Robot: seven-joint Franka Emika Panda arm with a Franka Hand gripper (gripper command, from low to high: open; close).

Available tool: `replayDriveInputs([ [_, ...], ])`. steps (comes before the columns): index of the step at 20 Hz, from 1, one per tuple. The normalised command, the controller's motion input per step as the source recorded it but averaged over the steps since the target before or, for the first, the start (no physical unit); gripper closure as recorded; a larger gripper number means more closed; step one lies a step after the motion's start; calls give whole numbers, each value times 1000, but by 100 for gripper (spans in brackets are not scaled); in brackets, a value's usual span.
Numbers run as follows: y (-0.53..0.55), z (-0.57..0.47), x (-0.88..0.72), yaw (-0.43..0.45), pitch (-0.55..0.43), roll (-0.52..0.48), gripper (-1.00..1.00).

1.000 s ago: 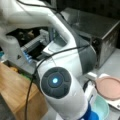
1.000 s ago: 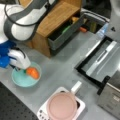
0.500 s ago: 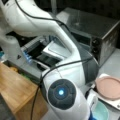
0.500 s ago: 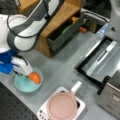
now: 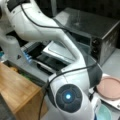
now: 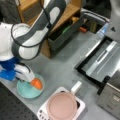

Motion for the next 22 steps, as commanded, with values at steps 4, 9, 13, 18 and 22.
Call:
replayDriveInputs([
  [4,-110,51,243,241,88,-102,-100],
  [9,-129,61,235,217,92,-87,-100],
  [13,-112,62,238,188,97,-81,-100],
  [18,-106,71,217,175,97,-74,-100],
  [22,-125,79,194,170,98,-83,-100],
])
